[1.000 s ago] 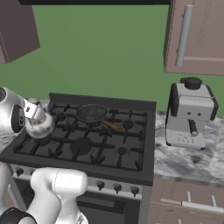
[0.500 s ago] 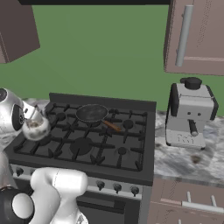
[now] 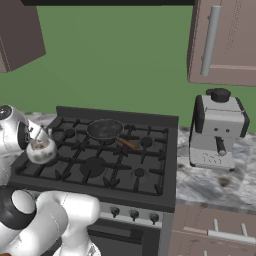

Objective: Pick the kettle from the counter and place it on a stove burner. Then turn the burner on.

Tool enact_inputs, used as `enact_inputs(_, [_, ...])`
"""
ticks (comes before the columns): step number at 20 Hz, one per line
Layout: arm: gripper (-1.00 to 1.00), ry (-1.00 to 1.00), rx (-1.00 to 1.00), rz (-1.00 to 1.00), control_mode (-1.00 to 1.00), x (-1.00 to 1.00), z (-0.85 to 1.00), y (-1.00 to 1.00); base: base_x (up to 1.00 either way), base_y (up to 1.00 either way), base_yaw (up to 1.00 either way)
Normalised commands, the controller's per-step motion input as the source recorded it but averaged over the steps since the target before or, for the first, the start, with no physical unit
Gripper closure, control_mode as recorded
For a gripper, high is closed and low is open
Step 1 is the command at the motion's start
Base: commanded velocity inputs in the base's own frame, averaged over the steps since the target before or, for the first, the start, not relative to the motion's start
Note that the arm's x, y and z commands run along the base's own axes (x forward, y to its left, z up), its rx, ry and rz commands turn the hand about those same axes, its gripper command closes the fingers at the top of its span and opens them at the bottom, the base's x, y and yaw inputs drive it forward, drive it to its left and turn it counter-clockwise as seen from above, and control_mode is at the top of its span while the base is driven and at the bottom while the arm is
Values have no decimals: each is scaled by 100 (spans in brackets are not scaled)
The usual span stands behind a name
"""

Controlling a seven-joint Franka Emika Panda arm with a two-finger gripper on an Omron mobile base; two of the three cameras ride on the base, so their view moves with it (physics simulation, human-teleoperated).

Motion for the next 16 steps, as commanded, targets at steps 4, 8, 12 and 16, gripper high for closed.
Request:
enact_inputs(4, [100, 0, 0, 0, -100, 27, -40, 18, 0, 0, 0])
enact_inputs(8, [100, 0, -2, 0, -100, 22, -27, 7, 0, 0, 0])
enact_inputs(12, [100, 0, -8, 0, -100, 16, -18, 0, 0, 0, 0])
enact_inputs(16, [100, 0, -3, 0, -100, 2, -12, 0, 0, 0, 0])
